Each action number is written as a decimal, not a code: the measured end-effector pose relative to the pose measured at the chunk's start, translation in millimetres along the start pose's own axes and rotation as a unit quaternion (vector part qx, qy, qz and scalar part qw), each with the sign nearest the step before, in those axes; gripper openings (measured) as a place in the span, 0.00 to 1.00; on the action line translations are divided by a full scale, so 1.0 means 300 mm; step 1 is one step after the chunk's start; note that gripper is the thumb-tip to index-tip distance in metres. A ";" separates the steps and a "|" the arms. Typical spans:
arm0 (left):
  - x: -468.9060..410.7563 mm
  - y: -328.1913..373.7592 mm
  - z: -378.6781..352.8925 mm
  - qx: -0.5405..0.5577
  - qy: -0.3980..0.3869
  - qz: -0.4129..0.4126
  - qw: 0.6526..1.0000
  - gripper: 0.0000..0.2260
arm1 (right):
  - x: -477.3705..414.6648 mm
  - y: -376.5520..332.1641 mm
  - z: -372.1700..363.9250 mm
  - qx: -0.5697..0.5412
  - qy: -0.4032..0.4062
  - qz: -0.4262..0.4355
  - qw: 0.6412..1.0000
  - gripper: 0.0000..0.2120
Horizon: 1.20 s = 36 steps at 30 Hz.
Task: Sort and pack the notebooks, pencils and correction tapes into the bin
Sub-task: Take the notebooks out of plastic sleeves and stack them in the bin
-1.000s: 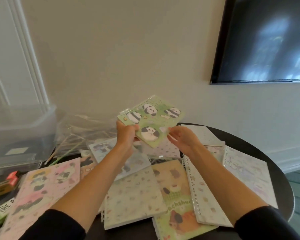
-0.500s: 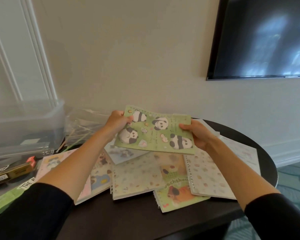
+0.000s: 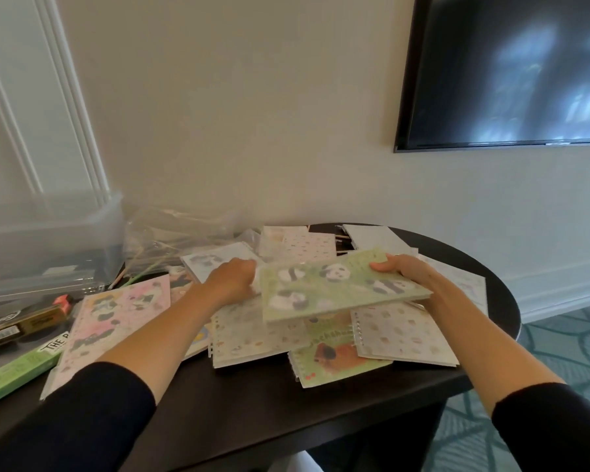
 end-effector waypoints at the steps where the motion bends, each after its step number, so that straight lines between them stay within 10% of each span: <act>1: 0.007 0.000 0.019 0.017 0.034 0.006 0.999 0.03 | 0.008 0.005 -0.006 0.018 -0.019 -0.009 1.000 0.15; 7: 0.033 0.002 0.123 0.041 0.142 0.012 0.989 0.06 | 0.030 0.013 -0.013 -0.035 0.021 -0.016 0.999 0.09; 17: 0.030 -0.047 0.070 0.002 0.030 0.068 0.997 0.16 | 0.018 0.010 -0.119 -0.167 0.160 0.084 0.969 0.12; 29: 0.063 -0.026 0.030 0.040 -0.021 0.053 0.998 0.12 | -0.067 0.196 -0.459 -0.275 -0.025 -0.086 0.957 0.16; 36: -0.025 0.062 0.062 -0.001 0.116 0.011 0.993 0.11 | -0.135 0.196 -0.467 -0.333 -0.024 -0.073 0.940 0.15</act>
Point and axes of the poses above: each hand's wrist, its own x-axis away from the middle knuckle, its own z-axis out of the back of the hand, y = z × x, the point moved 10 cm from there along -x, towards the middle knuckle, and after that the axes turned 3 degrees about -y, right-handed, at the moved point
